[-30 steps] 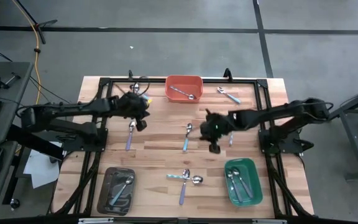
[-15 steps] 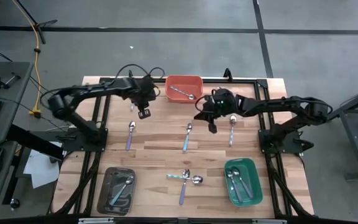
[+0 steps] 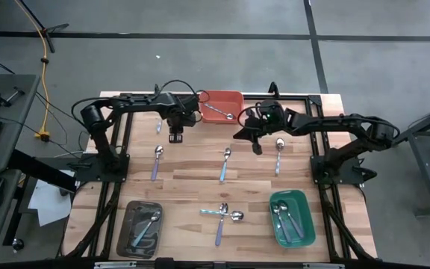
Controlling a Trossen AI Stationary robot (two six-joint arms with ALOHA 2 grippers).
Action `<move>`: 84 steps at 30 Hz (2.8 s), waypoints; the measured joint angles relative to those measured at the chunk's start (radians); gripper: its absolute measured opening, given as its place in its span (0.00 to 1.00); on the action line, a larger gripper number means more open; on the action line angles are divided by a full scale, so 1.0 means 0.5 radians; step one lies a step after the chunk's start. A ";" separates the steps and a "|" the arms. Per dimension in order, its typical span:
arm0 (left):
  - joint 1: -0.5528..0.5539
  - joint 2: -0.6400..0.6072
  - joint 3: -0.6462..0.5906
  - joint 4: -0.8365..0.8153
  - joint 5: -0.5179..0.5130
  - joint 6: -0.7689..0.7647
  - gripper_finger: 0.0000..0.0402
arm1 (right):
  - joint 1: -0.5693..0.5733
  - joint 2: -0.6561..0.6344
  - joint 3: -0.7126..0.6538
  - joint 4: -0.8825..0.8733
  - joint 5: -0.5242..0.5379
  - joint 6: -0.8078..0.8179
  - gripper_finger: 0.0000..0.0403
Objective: Sort silverware by color (type)
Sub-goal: Put the bottom blue and white spoon into the orange bin
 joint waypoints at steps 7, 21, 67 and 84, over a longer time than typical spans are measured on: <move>-0.029 0.009 0.000 0.017 -0.065 0.248 0.34 | 0.038 0.000 0.000 0.031 0.000 0.021 0.00; 0.060 0.015 0.000 0.152 -0.169 0.542 0.36 | 0.037 0.000 -0.001 0.053 0.002 0.021 0.00; -1.123 -0.769 -0.827 1.268 0.250 -0.946 0.01 | 0.360 0.000 -0.002 -0.053 0.581 0.127 0.00; -1.473 -0.757 -0.827 1.407 -0.058 -1.271 0.01 | 0.391 0.001 -0.002 -0.071 0.587 0.301 0.00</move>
